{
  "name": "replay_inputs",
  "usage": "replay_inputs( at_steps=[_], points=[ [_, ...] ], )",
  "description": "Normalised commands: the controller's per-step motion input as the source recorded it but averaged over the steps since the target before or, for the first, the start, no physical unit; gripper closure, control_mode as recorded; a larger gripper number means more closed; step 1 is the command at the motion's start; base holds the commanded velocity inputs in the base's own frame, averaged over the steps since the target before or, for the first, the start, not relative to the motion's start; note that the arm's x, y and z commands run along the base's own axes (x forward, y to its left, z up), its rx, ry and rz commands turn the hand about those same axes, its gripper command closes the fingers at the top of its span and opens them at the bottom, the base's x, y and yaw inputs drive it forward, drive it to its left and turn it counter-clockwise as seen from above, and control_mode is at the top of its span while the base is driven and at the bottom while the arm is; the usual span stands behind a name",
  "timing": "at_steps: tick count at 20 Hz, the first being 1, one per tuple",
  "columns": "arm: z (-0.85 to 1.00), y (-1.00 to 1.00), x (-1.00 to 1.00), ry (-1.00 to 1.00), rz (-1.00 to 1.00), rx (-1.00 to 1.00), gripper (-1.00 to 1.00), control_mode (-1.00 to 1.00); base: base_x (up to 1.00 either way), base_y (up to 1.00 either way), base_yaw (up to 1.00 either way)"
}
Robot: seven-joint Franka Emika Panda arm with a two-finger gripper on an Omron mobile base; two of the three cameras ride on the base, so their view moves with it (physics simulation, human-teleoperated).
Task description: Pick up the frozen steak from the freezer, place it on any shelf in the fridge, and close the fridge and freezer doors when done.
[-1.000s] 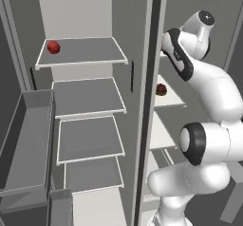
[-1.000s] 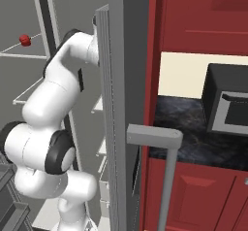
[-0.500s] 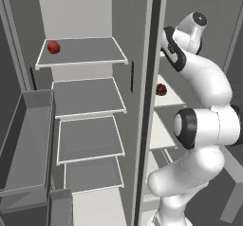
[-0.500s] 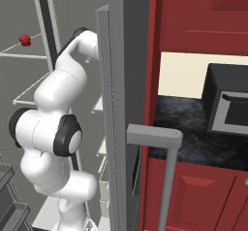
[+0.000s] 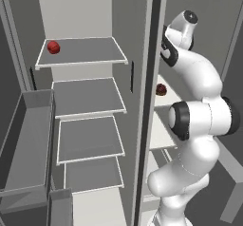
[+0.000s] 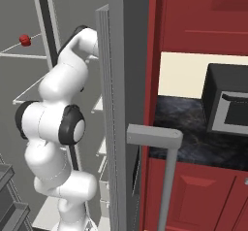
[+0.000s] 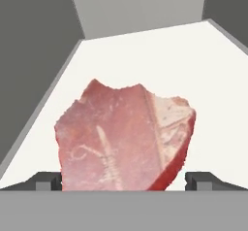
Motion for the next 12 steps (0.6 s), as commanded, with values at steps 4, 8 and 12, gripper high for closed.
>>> replay_inputs(
  at_steps=[4,8,12],
  points=[
    [-0.31,0.02,0.3,0.0,0.05,0.0,-1.0,-1.0,0.0,0.0,0.0],
    [-0.41,0.0,0.28,-0.05,0.04,0.0,1.0,-1.0,0.0,0.0,0.0],
    [-0.26,0.0,0.12,-0.09,0.03,0.0,1.0,-1.0,0.0,0.0,0.0]
  ],
)
